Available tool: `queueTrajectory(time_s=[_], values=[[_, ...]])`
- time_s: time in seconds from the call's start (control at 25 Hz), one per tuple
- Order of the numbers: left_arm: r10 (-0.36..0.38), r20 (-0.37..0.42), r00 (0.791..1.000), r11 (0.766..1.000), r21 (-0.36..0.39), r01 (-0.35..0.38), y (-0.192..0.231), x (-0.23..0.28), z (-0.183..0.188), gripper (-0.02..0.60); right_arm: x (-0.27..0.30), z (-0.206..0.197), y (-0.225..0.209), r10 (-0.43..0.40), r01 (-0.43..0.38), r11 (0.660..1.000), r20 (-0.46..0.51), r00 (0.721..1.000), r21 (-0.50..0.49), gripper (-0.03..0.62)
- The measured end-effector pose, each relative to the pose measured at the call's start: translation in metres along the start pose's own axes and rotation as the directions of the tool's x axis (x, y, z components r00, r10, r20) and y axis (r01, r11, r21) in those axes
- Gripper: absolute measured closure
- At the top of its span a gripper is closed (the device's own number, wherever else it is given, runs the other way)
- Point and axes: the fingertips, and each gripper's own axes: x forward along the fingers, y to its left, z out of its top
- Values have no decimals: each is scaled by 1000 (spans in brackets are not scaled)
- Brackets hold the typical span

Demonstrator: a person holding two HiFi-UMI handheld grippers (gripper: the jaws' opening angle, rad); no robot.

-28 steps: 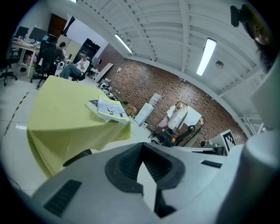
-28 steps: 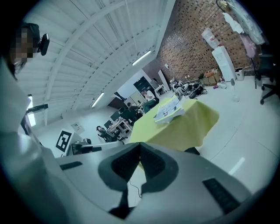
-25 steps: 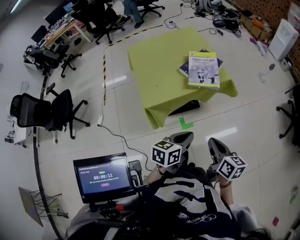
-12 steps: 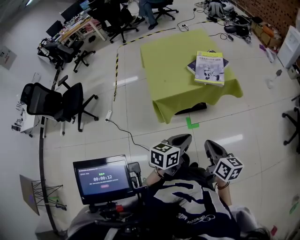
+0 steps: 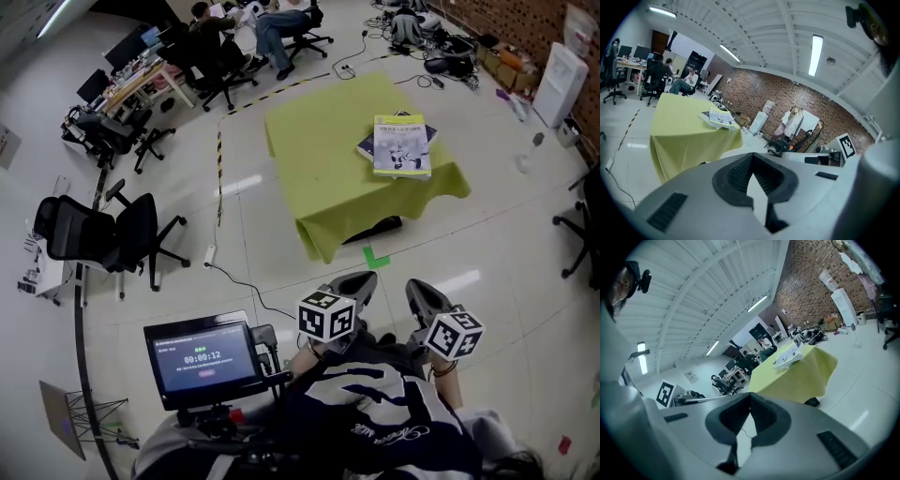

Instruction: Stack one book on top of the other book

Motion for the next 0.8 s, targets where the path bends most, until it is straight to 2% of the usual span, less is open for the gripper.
queueTrajectory(time_s=[0.4,0.8], values=[[-21,1,1000,1000,3,21,15,-1,6,577,14,-1,10,-21,21,1000,2,1000,-3,596],[-10,39,999,1000,-12,11,33,-14,17,577,36,-7,27,1,-3,999,-44,999,-38,597]])
